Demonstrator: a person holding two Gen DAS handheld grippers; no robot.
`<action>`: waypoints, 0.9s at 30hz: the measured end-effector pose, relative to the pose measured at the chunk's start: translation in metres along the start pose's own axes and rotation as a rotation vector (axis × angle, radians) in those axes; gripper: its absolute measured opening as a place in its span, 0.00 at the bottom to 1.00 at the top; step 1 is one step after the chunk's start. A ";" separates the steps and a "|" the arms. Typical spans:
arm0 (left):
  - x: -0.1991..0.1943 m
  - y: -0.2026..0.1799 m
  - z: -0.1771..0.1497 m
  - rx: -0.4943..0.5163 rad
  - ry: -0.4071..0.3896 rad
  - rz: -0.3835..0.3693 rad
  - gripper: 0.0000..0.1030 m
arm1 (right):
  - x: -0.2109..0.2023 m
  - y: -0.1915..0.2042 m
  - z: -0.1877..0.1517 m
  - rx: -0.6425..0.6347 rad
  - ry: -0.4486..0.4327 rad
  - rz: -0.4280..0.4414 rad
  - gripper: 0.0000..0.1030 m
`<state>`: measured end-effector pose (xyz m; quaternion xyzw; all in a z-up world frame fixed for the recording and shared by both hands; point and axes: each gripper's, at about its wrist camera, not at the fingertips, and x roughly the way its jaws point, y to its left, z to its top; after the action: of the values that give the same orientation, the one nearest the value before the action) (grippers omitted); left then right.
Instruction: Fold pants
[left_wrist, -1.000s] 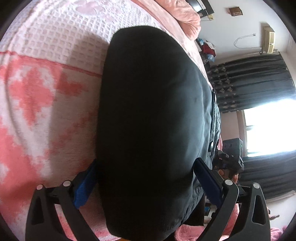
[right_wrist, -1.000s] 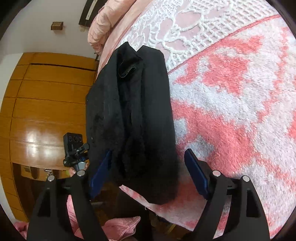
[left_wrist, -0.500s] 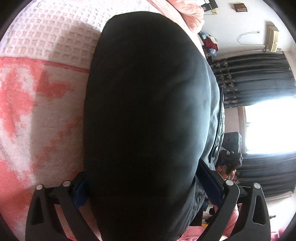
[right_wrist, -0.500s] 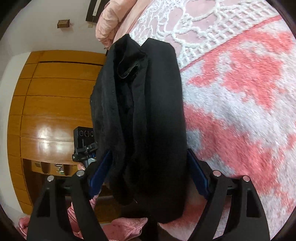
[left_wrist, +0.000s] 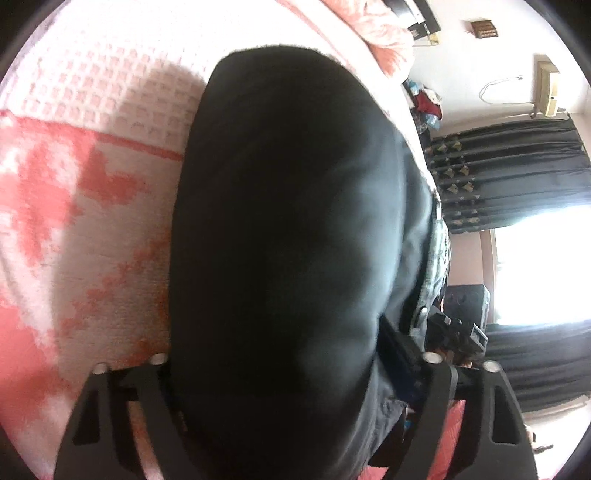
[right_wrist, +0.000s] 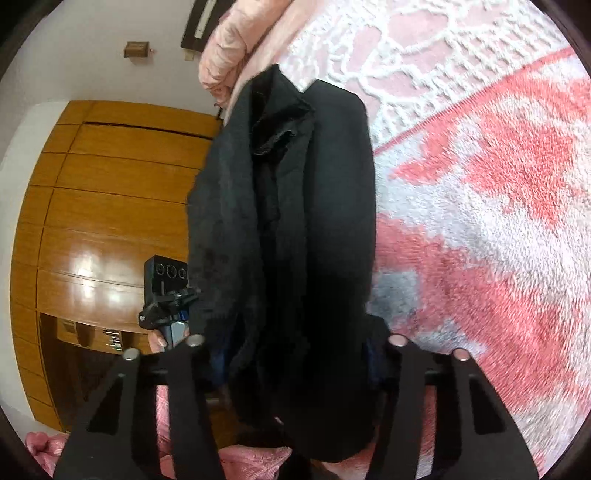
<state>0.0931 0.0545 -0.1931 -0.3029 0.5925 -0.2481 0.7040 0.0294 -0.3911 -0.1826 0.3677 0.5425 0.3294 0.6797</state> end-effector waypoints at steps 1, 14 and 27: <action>-0.003 -0.002 -0.001 0.000 -0.011 -0.006 0.62 | -0.002 0.004 -0.002 -0.011 -0.008 -0.001 0.45; -0.044 -0.044 -0.014 0.090 -0.159 -0.090 0.41 | -0.027 0.053 -0.016 -0.101 -0.078 -0.013 0.37; -0.050 -0.088 0.079 0.157 -0.296 -0.073 0.41 | -0.028 0.099 0.089 -0.243 -0.120 -0.074 0.37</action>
<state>0.1628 0.0397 -0.0867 -0.3016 0.4499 -0.2718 0.7955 0.1064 -0.3769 -0.0714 0.2813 0.4702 0.3449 0.7621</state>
